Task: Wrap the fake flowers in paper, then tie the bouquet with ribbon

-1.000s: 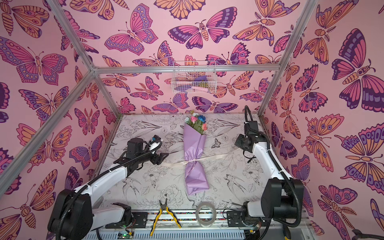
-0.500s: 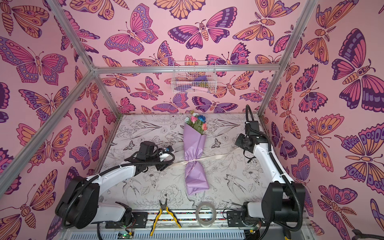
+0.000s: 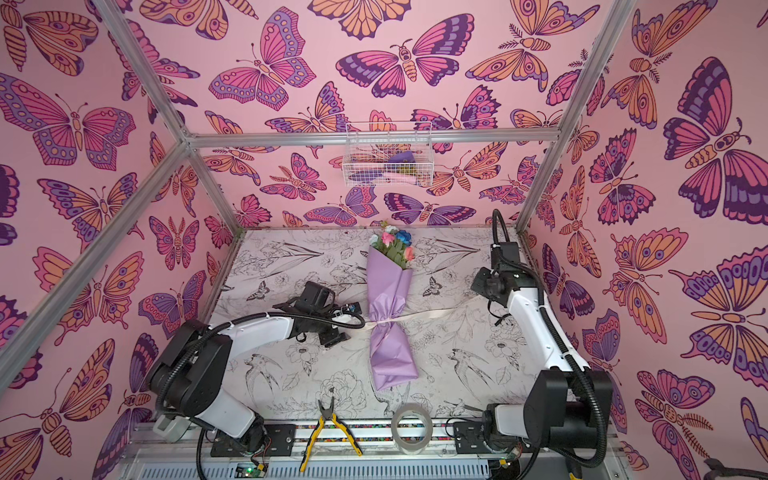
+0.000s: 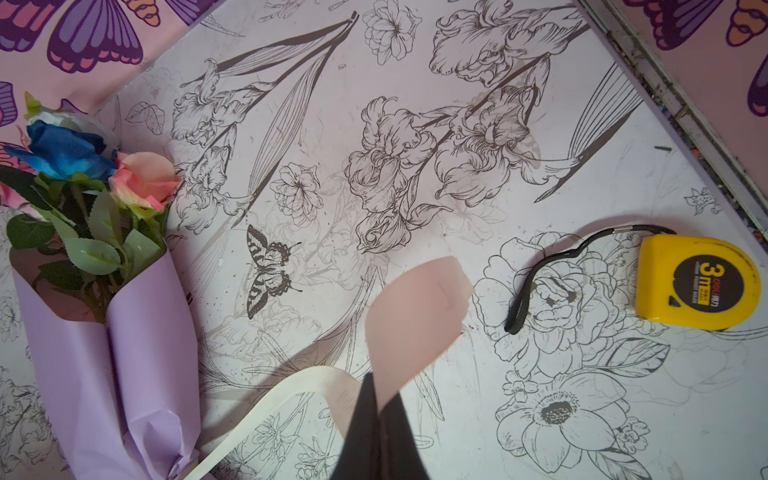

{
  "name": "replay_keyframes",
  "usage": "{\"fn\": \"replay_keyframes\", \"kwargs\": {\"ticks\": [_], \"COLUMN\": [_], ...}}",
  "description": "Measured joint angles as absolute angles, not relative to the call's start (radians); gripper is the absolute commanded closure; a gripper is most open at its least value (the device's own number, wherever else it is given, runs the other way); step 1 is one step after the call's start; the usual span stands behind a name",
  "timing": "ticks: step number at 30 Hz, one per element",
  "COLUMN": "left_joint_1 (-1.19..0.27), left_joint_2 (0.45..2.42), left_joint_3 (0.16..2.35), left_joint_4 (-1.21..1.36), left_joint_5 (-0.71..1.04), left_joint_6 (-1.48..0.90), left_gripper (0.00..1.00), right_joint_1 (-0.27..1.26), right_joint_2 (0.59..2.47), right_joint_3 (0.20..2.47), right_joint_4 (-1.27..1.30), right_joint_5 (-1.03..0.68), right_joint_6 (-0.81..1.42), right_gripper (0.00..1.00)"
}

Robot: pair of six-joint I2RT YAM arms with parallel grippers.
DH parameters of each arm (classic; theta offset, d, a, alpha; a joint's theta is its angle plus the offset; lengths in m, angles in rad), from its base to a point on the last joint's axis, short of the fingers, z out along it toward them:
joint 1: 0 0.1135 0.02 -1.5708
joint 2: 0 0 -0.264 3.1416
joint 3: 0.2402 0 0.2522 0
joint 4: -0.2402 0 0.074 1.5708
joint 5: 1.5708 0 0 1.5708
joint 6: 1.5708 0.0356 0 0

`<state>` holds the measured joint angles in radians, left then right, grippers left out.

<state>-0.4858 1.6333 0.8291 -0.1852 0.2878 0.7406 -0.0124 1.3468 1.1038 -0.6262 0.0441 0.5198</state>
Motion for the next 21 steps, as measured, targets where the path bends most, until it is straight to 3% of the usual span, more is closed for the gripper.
{"fn": "replay_keyframes", "kwargs": {"ticks": [9, 12, 21], "left_joint_1": [-0.498, -0.498, -0.497], "left_joint_2": [1.735, 1.752, 1.764], "left_joint_3": [0.925, 0.952, 0.988], "left_joint_4": [-0.239, -0.266, -0.323], "left_joint_5": [0.261, 0.253, 0.170], "left_joint_6": [0.759, 0.755, 0.765], "left_gripper": [0.38, 0.56, 0.59], "right_joint_1": [-0.012, -0.012, -0.012], "right_joint_2": [1.347, 1.347, 1.347], "right_joint_3": [1.104, 1.104, 1.104], "right_joint_4": [-0.626, -0.627, -0.634], "right_joint_5": [0.052, 0.056, 0.078], "right_joint_6": [0.520, 0.519, 0.516], "right_gripper": [1.00, 1.00, 1.00]}}
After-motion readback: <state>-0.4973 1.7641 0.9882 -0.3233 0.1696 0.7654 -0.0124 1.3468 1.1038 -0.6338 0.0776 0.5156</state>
